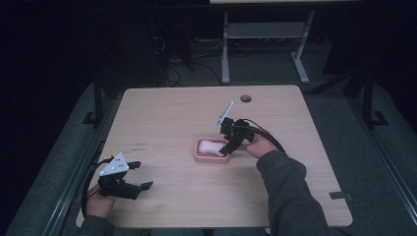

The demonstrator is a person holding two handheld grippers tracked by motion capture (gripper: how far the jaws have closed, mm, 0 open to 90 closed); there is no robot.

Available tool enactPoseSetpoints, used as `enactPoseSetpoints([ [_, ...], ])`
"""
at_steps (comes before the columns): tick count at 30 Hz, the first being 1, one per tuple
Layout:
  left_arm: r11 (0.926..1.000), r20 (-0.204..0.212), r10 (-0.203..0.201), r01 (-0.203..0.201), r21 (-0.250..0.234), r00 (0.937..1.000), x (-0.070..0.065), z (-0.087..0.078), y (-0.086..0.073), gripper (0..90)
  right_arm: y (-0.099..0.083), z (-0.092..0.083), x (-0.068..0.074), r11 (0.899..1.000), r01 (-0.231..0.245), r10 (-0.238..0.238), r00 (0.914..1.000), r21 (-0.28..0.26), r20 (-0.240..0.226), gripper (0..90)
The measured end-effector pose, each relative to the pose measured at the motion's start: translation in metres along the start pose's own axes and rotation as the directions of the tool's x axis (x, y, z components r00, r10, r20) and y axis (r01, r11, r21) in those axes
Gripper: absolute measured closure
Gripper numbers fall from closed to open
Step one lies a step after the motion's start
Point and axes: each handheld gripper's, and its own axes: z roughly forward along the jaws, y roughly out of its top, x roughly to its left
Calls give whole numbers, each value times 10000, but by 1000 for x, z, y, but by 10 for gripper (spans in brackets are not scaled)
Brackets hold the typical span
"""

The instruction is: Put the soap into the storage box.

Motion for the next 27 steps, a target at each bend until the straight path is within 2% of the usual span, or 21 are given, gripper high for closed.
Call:
enactPoseSetpoints([
  [13,10000,-9,26,-26,7,10000,0,0,0,148,-20,-6,3,9995,-238,239,9997,-223,24,365],
  [19,10000,-17,24,-24,14,10000,0,0,0,148,-25,-10,5,9993,-359,360,9993,-109,71,347],
  [22,10000,-17,35,-35,24,10000,0,0,0,148,-30,-12,6,9987,-389,393,9992,-333,116,348],
  [27,10000,-21,36,-36,23,10000,0,0,0,148,-39,-11,8,9983,-497,501,9987,-312,120,347],
])
